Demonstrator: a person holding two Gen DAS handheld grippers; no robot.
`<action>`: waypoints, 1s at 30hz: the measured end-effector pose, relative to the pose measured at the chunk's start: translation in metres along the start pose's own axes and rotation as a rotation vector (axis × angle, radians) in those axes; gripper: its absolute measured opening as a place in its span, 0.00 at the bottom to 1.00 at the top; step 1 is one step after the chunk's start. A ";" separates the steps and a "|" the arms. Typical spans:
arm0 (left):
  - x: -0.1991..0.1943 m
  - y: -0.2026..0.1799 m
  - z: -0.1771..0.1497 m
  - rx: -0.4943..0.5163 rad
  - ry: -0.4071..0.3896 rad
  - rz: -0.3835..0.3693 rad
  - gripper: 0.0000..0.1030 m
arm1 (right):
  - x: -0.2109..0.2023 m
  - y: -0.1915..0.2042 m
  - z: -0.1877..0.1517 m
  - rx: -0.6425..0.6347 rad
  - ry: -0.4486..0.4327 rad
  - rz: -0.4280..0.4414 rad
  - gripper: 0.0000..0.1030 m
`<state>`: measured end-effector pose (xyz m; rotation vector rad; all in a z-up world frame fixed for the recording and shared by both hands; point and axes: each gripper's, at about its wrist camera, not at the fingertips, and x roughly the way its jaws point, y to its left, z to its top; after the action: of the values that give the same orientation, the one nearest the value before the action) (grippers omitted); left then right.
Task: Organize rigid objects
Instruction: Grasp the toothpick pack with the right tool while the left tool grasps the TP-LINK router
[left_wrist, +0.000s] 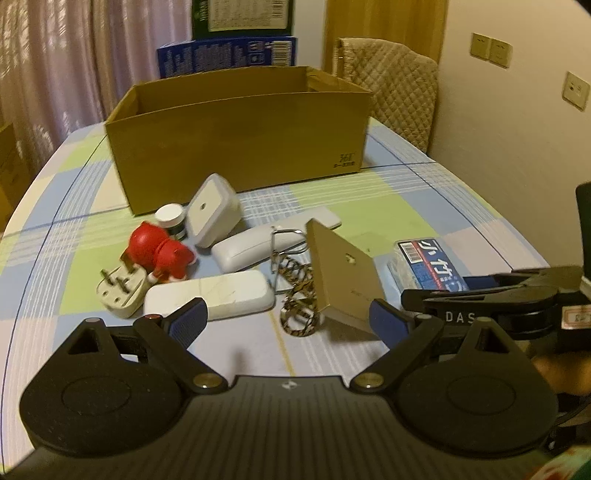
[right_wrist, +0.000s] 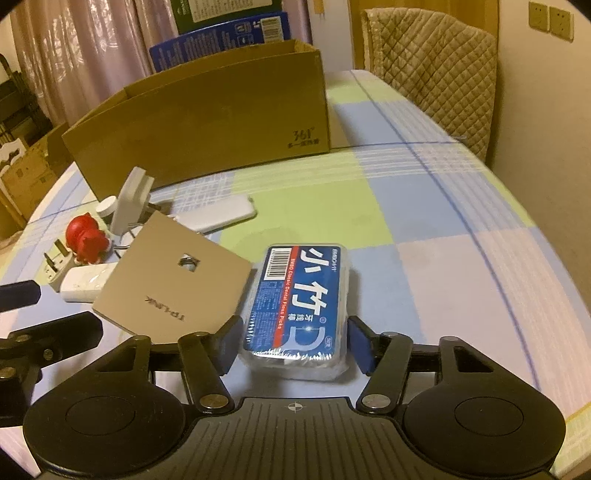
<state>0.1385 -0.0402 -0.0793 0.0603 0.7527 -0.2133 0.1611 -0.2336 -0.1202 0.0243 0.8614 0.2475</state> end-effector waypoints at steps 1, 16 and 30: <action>0.001 -0.004 0.000 0.020 -0.010 -0.002 0.90 | -0.002 -0.003 0.000 0.000 -0.007 -0.011 0.53; 0.020 -0.056 -0.008 0.269 -0.073 0.014 0.86 | -0.013 -0.034 -0.005 0.060 -0.017 -0.077 0.53; 0.058 -0.093 -0.027 0.476 -0.052 0.187 0.87 | -0.016 -0.046 -0.007 0.096 -0.022 -0.073 0.53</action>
<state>0.1415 -0.1377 -0.1366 0.5725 0.6275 -0.2108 0.1556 -0.2820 -0.1184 0.0844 0.8500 0.1370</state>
